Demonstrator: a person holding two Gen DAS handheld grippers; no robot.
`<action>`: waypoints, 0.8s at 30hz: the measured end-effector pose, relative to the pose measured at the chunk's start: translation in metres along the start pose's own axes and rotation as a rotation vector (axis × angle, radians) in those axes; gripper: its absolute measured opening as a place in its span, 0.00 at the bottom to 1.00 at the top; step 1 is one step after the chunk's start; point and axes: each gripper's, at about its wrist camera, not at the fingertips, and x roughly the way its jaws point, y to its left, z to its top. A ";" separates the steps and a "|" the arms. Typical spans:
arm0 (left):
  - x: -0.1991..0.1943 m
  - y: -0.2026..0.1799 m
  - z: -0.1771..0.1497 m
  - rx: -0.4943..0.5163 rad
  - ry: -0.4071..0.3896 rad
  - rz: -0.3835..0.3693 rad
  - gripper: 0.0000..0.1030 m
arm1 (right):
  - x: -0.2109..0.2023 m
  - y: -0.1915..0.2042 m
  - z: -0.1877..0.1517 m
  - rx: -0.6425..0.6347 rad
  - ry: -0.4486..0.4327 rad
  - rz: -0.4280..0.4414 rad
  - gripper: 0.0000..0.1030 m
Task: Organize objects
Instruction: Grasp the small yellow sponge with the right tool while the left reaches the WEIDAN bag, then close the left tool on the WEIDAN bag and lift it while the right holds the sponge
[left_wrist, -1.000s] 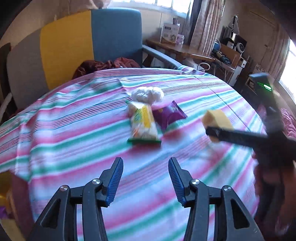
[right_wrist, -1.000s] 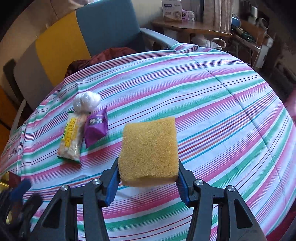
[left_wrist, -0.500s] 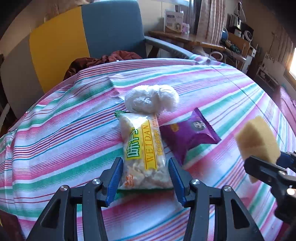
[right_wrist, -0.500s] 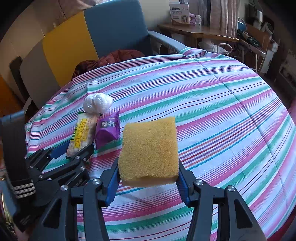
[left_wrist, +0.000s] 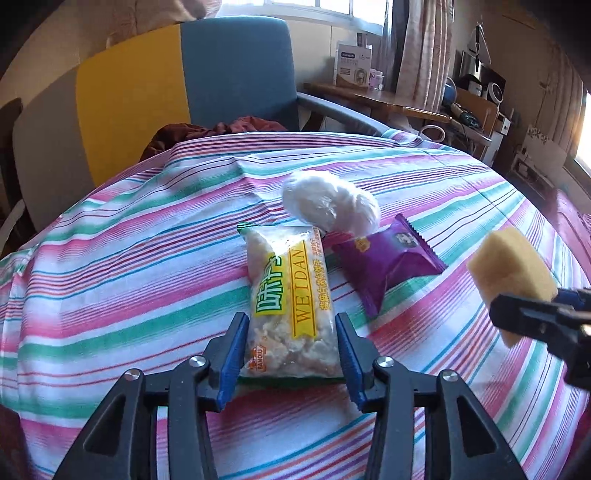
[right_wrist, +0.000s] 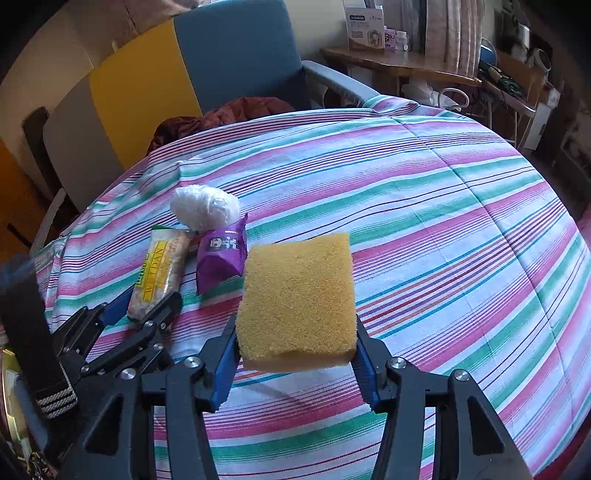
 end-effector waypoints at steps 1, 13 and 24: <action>-0.003 0.002 -0.004 -0.009 -0.004 0.002 0.46 | 0.000 0.000 0.000 -0.002 0.000 -0.002 0.54; -0.043 0.010 -0.037 -0.028 -0.061 0.001 0.45 | -0.007 0.014 0.001 -0.085 -0.055 -0.022 0.54; -0.076 -0.004 -0.061 0.057 -0.122 0.026 0.42 | -0.026 0.040 0.001 -0.200 -0.180 -0.010 0.54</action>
